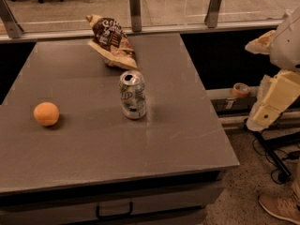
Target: Move 7up can near orange
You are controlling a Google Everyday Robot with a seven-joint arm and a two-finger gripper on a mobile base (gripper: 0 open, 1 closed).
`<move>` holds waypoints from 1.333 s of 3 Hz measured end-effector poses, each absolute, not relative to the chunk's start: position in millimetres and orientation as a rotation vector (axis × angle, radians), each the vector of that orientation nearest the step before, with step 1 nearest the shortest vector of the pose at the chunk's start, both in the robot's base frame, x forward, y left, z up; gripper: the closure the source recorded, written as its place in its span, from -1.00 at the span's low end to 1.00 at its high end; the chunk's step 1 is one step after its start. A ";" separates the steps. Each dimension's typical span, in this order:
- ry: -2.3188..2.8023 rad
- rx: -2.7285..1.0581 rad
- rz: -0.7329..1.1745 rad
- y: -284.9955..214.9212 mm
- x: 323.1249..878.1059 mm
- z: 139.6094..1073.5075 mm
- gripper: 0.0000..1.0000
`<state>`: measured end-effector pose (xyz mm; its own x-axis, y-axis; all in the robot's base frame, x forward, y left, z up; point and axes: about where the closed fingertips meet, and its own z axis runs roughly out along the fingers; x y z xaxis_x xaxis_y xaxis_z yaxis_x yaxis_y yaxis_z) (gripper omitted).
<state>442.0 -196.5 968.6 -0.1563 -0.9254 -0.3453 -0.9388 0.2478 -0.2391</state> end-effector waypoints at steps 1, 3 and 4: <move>1.927 -1.685 0.246 -171.0 455.8 922.3 -1.00; 1.626 -1.501 0.706 -77.6 478.0 880.6 -1.00; 1.601 -1.465 0.758 -66.2 478.4 888.3 -1.00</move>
Offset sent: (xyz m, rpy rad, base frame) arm 0.0254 0.1449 -0.0941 0.8799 0.0191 0.3258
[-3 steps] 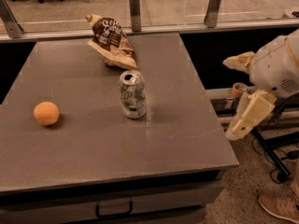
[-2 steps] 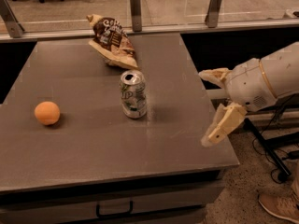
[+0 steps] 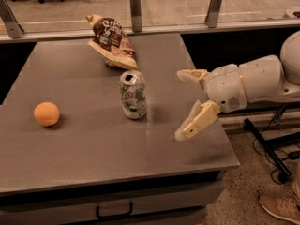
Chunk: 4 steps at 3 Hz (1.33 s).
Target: Move 7up can near orange
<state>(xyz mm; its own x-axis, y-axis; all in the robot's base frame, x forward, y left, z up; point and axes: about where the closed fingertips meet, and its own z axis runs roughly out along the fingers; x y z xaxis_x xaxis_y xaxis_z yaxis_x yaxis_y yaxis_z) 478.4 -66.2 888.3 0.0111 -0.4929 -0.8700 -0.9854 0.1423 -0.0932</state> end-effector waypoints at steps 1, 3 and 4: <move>1.590 -1.473 0.781 -49.6 485.0 882.4 -1.00; 1.552 -1.408 0.823 7.2 524.9 865.1 -0.72; 1.551 -1.386 0.862 30.1 536.0 858.7 -0.30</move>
Offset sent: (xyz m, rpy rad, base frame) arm 0.0536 0.0686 -0.0259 0.0876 -0.0178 -0.0061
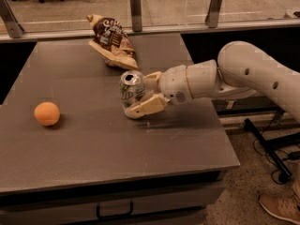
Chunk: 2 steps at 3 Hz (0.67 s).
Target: Move 7up can near orange
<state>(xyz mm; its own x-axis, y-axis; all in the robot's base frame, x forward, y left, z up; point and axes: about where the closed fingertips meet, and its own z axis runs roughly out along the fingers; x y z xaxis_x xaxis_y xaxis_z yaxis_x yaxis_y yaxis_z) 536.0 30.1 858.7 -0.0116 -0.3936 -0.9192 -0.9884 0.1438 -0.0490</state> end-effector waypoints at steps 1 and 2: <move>1.523 -1.428 0.900 54.3 541.9 856.7 0.18; 1.451 -1.475 0.998 96.9 543.1 858.7 0.61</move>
Offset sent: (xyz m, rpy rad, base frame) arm 0.0109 0.1190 0.0023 0.1060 0.0459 0.2670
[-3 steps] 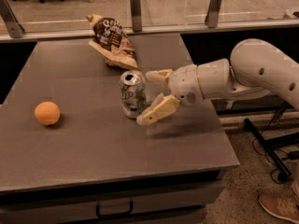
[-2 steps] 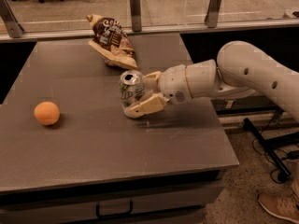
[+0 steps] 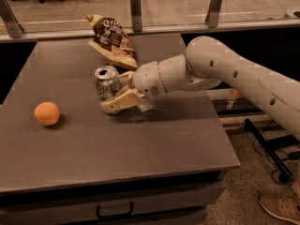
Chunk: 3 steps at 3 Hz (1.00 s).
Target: Move 7up can near orange
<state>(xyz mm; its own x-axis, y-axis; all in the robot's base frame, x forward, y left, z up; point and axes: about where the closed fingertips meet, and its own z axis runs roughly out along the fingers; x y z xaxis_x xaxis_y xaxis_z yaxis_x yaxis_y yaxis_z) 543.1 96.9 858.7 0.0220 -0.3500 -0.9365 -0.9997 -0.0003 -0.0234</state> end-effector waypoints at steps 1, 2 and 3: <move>1.387 -1.523 1.097 146.0 538.6 857.0 1.00; 1.348 -1.556 1.156 176.1 533.2 855.6 0.68; 1.314 -1.593 1.188 197.6 526.6 855.9 0.19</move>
Offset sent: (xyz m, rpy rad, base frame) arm -0.0143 0.1142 -0.0050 0.0709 0.0617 0.2232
